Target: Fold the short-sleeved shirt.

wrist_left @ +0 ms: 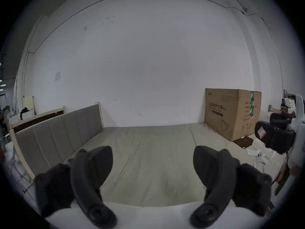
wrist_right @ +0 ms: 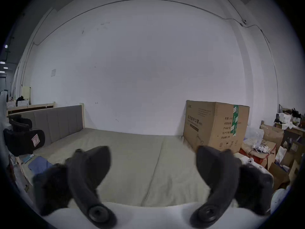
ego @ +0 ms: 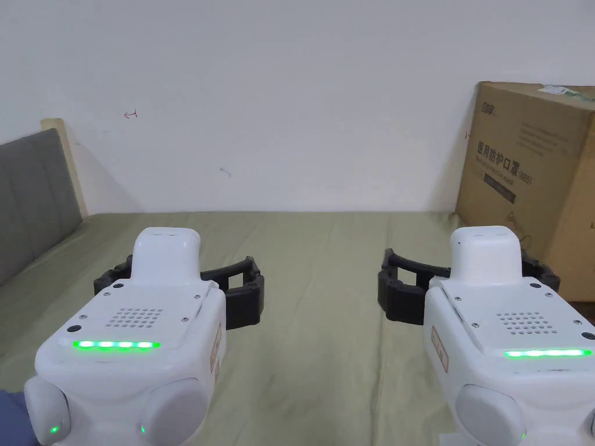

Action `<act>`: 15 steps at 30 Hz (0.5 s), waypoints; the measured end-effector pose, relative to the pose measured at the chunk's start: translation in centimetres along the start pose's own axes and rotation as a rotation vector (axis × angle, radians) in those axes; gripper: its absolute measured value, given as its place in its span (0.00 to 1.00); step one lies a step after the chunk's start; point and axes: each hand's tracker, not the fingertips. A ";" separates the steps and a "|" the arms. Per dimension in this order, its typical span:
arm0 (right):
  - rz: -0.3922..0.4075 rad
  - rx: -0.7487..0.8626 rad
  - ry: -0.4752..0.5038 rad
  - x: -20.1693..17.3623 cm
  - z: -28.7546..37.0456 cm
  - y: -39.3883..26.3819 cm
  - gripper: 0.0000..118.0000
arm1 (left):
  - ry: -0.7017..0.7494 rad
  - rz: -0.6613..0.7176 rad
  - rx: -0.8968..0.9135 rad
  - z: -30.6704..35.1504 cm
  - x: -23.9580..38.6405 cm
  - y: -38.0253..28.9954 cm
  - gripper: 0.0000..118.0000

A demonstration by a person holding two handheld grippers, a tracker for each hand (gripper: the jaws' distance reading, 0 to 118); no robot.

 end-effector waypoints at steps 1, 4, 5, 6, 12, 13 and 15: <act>-0.001 0.005 0.002 0.0 0.0 0.0 0.99 | -0.007 0.006 0.009 0.0 0.0 0.0 0.90; 0.000 0.013 -0.002 0.1 0.1 0.0 0.99 | -0.004 -0.004 0.015 -0.1 0.5 0.0 0.91; 0.000 0.009 -0.003 0.2 0.0 0.1 0.99 | 0.017 -0.014 0.012 -0.1 0.8 0.0 0.91; -0.001 0.005 -0.004 0.3 -0.1 0.0 0.99 | 0.026 -0.020 0.009 -0.1 0.9 0.1 0.91; -0.001 -0.011 -0.021 0.9 -0.2 -0.3 0.99 | -0.014 0.003 -0.017 -0.1 0.7 0.4 0.91; -0.003 -0.014 -0.023 1.0 -0.3 -0.4 0.99 | 0.028 -0.041 -0.036 0.0 1.0 0.5 0.91; -0.006 -0.022 -0.026 1.2 -0.4 -0.4 0.99 | 0.042 -0.065 -0.054 -0.2 1.5 0.6 0.91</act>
